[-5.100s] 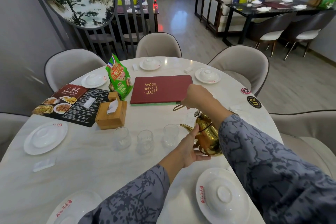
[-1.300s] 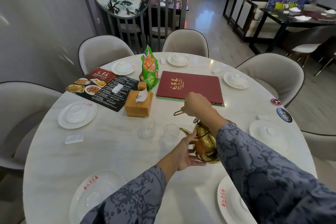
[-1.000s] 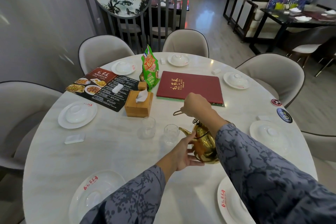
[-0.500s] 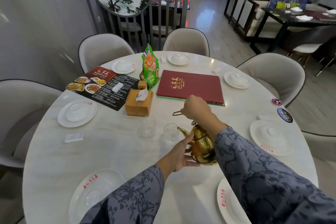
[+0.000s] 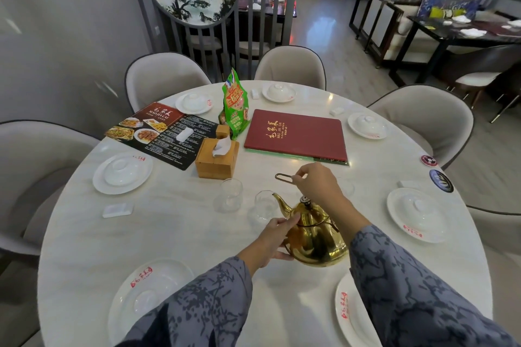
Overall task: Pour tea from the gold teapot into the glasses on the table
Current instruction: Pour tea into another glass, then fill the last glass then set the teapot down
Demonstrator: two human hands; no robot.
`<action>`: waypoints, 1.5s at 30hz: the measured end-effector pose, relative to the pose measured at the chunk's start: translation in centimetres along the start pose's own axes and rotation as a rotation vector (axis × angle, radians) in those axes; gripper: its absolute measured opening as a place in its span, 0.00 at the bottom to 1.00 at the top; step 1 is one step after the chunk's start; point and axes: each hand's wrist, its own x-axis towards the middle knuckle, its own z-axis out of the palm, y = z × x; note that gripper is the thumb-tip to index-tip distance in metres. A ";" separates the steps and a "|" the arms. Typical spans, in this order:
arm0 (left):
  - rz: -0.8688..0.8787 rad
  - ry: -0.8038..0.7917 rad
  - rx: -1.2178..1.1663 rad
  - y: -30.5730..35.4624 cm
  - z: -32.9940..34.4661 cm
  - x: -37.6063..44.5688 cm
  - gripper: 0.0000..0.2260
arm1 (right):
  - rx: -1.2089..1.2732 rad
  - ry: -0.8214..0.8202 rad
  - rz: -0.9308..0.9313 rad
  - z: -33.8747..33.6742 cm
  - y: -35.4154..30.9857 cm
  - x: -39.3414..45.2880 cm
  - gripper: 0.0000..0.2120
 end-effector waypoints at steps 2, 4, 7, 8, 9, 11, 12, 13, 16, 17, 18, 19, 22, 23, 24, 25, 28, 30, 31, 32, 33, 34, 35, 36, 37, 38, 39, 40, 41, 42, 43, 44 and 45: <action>0.017 0.011 0.010 0.0 -0.3 -0.2 0.30 | 0.030 0.015 -0.008 -0.1 -0.1 -0.3 0.11; 0.034 0.020 0.024 0.1 -0.5 -0.4 0.32 | 0.041 0.019 -0.026 -0.4 -0.4 -0.7 0.11; 0.047 0.037 0.026 0.7 -1.0 -0.9 0.32 | 0.058 0.022 -0.070 -1.3 -1.2 -1.0 0.12; 0.048 0.040 0.022 1.0 -1.1 -1.1 0.31 | 0.068 0.022 -0.082 -1.7 -1.6 -1.0 0.11; 0.050 0.038 0.013 1.3 -1.2 -1.3 0.31 | 0.076 0.023 -0.098 -2.1 -2.1 -1.0 0.11; 0.049 0.033 -0.011 1.9 -1.6 -1.6 0.30 | 0.069 0.021 -0.147 -2.6 -3.2 -0.8 0.10; 0.052 0.031 -0.023 2.1 -1.8 -1.8 0.30 | 0.062 0.019 -0.176 -2.8 -3.8 -0.6 0.09; 0.057 0.032 -0.033 2.3 -2.1 -2.0 0.29 | 0.055 0.013 -0.197 -2.9 -4.3 -0.4 0.08; 0.068 0.041 -0.060 2.8 -3.2 -2.5 0.29 | 0.023 -0.017 -0.217 -2.7 -6.1 0.3 0.10; 0.070 0.046 -0.066 2.9 -3.6 -2.6 0.29 | 0.015 -0.019 -0.222 -2.5 -6.7 0.5 0.11; 0.072 0.050 -0.072 3.0 -4.0 -2.7 0.30 | 0.009 -0.021 -0.225 -2.2 -7.3 0.7 0.11; 0.072 0.051 -0.082 3.1 -4.4 -2.7 0.30 | 0.005 -0.022 -0.229 -1.8 -7.8 1.0 0.11; 0.064 0.043 -0.098 3.5 -5.6 -2.7 0.28 | -0.011 -0.035 -0.233 -0.7 -9.2 1.8 0.12; 0.058 0.040 -0.104 3.6 -5.9 -2.6 0.27 | -0.016 -0.039 -0.231 -0.3 -9.6 2.1 0.12; 0.050 0.036 -0.114 3.7 -6.1 -2.6 0.27 | -0.020 -0.043 -0.225 0.0 -9.9 2.4 0.11; 0.042 0.032 -0.124 3.8 -6.3 -2.6 0.27 | -0.023 -0.049 -0.215 0.2 -10.3 2.7 0.11; 0.016 0.011 -0.158 4.1 -6.8 -2.6 0.28 | -0.049 -0.071 -0.179 1.2 -11.1 3.9 0.11; -0.003 -0.010 -0.187 4.3 -6.9 -2.5 0.28 | -0.070 -0.086 -0.150 1.8 -11.6 4.7 0.10; -0.008 -0.022 -0.199 4.4 -6.9 -2.6 0.27 | -0.085 -0.096 -0.144 2.1 -11.8 5.1 0.11; -0.010 -0.032 -0.208 4.4 -7.0 -2.5 0.27 | -0.101 -0.105 -0.142 2.4 -12.0 5.6 0.12; -0.009 -0.040 -0.216 4.5 -7.1 -2.4 0.27 | -0.115 -0.112 -0.144 2.6 -12.2 5.9 0.13; -0.008 -0.046 -0.222 4.5 -7.2 -2.3 0.27 | -0.123 -0.119 -0.142 2.7 -12.4 6.2 0.13; -0.010 -0.052 -0.226 4.6 -7.2 -2.1 0.28 | -0.130 -0.124 -0.140 2.7 -12.6 6.4 0.12; -0.013 -0.057 -0.230 4.7 -7.3 -2.0 0.28 | -0.140 -0.131 -0.136 2.7 -12.7 6.6 0.12; -0.017 -0.059 -0.233 4.9 -7.3 -2.0 0.28 | -0.152 -0.138 -0.134 2.7 -12.9 6.8 0.11; -0.021 -0.061 -0.238 5.0 -7.3 -1.9 0.28 | -0.165 -0.144 -0.134 2.7 -13.1 7.0 0.11; -0.024 -0.063 -0.244 5.0 -7.3 -1.8 0.29 | -0.175 -0.149 -0.140 2.7 -13.2 7.1 0.11; -0.026 -0.067 -0.250 5.1 -7.3 -1.7 0.30 | -0.183 -0.152 -0.146 2.7 -13.4 7.2 0.09; -0.026 -0.071 -0.256 5.2 -7.3 -1.7 0.30 | -0.193 -0.156 -0.152 2.7 -13.6 7.3 0.07; -0.026 -0.076 -0.262 5.2 -7.3 -1.7 0.30 | -0.203 -0.162 -0.157 2.7 -13.7 7.3 0.05; -0.026 -0.078 -0.269 5.3 -7.3 -1.7 0.30 | -0.211 -0.166 -0.163 2.6 -13.9 7.4 0.03; -0.027 -0.077 -0.276 5.3 -7.3 -1.7 0.29 | -0.217 -0.170 -0.167 2.6 -14.0 7.5 0.03; -0.028 -0.077 -0.282 5.3 -7.2 -1.8 0.29 | -0.221 -0.173 -0.171 2.6 -14.0 7.5 0.04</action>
